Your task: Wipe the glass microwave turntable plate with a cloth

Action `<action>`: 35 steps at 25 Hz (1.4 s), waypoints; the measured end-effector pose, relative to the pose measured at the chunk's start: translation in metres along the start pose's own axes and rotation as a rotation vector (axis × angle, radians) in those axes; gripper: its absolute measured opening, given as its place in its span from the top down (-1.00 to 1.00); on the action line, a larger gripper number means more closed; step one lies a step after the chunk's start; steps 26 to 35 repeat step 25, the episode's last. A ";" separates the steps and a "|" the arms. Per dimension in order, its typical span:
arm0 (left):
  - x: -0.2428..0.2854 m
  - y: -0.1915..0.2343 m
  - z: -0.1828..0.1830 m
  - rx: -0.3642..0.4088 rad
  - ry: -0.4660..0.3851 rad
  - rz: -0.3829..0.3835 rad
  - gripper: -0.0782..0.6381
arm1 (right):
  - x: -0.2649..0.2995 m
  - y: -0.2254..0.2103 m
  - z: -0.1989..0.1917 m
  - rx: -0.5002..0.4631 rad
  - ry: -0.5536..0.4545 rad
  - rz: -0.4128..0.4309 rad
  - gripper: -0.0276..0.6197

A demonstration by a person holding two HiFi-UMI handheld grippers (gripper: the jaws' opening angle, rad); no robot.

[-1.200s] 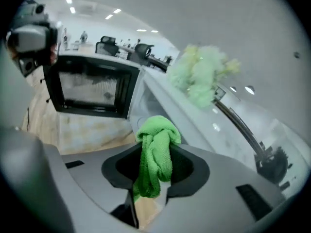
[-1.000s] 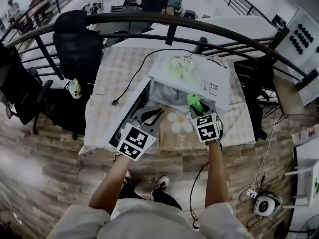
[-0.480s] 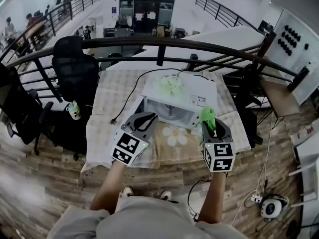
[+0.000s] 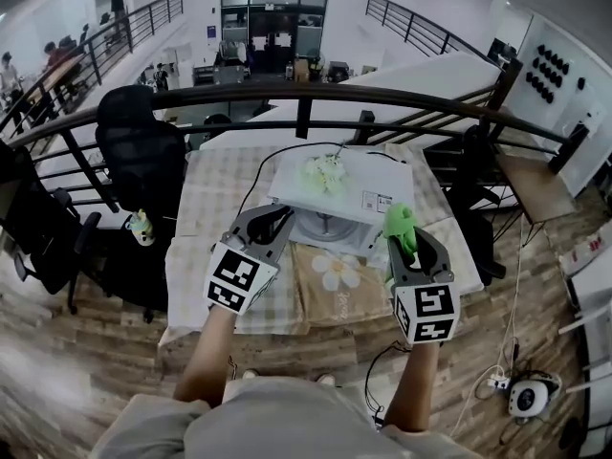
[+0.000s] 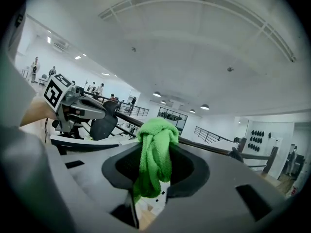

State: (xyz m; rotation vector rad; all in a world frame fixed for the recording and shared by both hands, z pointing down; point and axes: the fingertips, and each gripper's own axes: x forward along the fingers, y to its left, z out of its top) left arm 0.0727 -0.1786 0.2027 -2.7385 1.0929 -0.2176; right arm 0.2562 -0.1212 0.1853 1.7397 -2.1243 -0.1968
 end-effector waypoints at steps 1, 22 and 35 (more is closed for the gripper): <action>0.000 0.000 0.001 0.006 -0.002 -0.004 0.67 | 0.002 0.002 0.000 -0.005 0.007 0.003 0.49; -0.005 0.004 -0.002 0.034 -0.001 -0.022 0.67 | 0.013 0.013 -0.001 -0.024 0.026 0.035 0.49; -0.008 0.005 0.000 0.036 -0.006 -0.024 0.67 | 0.010 0.018 0.001 -0.026 0.024 0.049 0.49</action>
